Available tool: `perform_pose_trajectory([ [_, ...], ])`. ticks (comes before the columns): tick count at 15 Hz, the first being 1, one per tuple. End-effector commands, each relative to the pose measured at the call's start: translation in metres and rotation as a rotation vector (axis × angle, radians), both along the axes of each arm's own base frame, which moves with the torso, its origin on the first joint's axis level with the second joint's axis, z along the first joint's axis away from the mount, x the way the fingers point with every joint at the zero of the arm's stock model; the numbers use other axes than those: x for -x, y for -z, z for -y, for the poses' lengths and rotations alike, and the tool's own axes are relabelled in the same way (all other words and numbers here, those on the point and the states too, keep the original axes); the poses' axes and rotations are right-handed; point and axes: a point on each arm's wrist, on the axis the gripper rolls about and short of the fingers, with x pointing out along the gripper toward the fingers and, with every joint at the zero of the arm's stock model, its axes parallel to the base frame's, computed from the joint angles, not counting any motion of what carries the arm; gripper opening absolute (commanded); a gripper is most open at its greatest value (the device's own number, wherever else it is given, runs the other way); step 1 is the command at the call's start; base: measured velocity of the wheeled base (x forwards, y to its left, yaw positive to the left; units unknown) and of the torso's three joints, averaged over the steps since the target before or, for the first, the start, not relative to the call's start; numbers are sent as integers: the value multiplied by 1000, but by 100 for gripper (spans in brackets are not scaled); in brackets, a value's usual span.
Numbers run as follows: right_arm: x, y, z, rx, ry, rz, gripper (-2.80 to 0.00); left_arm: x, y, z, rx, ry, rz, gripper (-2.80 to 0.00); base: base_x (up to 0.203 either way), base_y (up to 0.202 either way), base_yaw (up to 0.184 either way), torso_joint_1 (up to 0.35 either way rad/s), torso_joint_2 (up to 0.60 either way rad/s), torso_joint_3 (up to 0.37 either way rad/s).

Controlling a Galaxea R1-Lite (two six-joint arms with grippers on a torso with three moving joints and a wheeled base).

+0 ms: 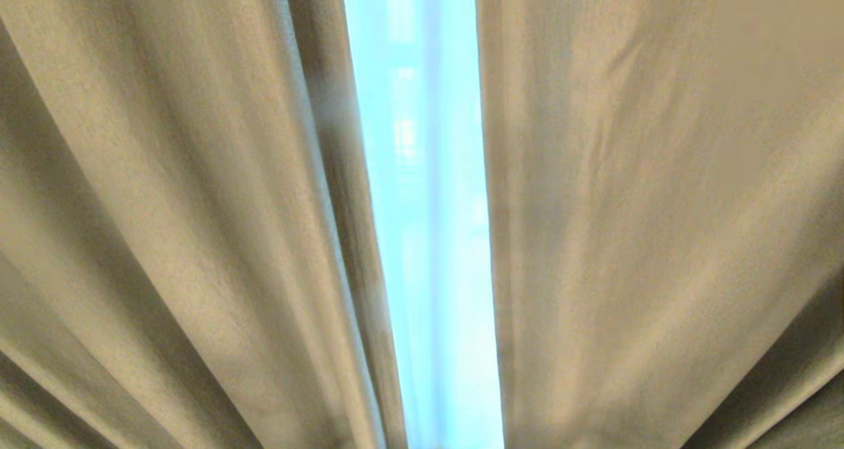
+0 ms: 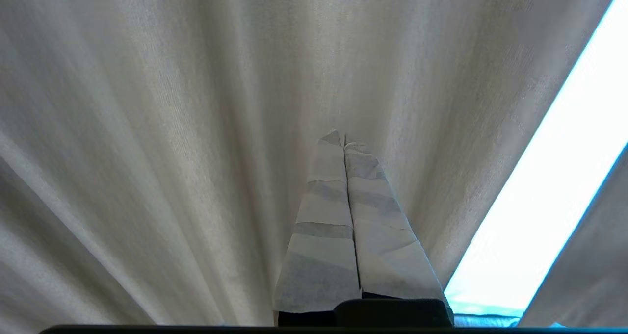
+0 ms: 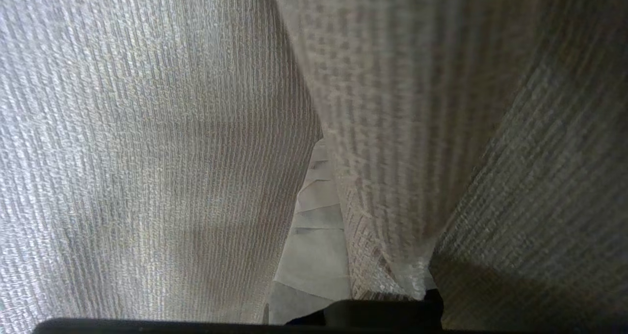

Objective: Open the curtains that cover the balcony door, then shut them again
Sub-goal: Pull the outer curtains open on both sides

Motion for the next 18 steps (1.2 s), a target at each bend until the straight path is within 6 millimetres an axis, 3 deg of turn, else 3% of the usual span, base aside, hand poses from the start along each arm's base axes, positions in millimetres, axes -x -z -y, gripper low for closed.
perform_pose_trajectory([
  [1,-2,7,11,-12,16,-12,-280,0,0,0,0,0,1,-280,0,0,0,0,0,0],
  [4,-1,10,18,-16,32,-16,-280,0,0,0,0,0,1,-280,0,0,0,0,0,0],
  [10,-3,11,13,-22,12,-27,-280,0,0,0,0,0,1,-280,0,0,0,0,0,0],
  [13,-7,9,-6,-16,-52,-31,-280,0,0,0,0,0,1,-280,0,0,0,0,0,0],
  [18,-12,12,-58,-14,-220,-56,-280,0,0,0,0,0,1,-280,0,0,0,0,0,0],
])
